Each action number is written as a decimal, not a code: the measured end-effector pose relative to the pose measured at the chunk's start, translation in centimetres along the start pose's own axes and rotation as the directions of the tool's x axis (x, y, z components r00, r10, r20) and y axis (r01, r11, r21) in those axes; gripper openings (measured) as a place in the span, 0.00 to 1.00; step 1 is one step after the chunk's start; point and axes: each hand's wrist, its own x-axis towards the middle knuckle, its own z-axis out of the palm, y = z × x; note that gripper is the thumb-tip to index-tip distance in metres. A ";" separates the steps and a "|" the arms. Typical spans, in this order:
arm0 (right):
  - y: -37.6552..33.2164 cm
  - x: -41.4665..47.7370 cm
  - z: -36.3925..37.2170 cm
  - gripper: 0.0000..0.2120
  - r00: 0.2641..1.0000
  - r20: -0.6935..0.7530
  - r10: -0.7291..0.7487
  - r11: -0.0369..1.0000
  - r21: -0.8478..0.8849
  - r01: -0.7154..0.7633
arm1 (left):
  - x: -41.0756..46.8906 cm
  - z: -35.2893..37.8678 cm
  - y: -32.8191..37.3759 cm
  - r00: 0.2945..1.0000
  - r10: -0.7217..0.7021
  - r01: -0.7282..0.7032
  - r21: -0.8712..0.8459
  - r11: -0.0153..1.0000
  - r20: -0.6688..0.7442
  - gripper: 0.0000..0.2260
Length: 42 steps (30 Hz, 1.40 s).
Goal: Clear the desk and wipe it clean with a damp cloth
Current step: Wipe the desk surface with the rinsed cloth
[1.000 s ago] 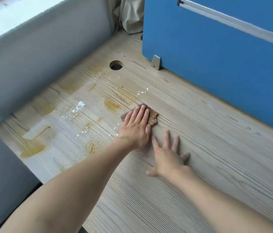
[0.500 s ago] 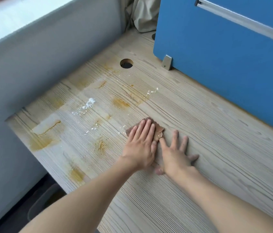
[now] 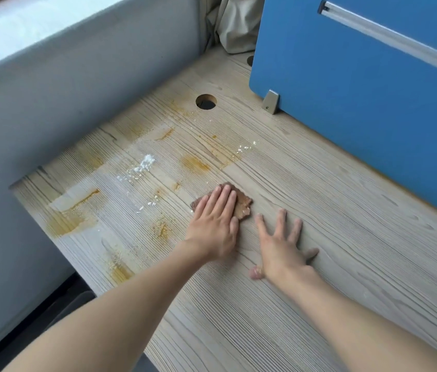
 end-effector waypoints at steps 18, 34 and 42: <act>-0.1 0.1 0.1 0.60 1.000 -0.013 0.007 1.000 0.012 -0.007 | -2.3 -0.4 -0.1 0.998 -0.058 0.058 -0.002 0.998 -0.006 0.28; -4.0 -4.0 3.3 0.62 0.996 0.039 -0.079 0.990 -0.117 0.083 | -5.6 0.8 -2.0 1.000 -0.013 0.013 0.015 1.000 0.011 0.32; -4.1 -3.9 3.5 0.62 0.997 0.039 -0.069 0.991 -0.115 0.073 | -6.2 0.6 -1.6 0.999 -0.037 0.037 0.001 0.999 0.002 0.29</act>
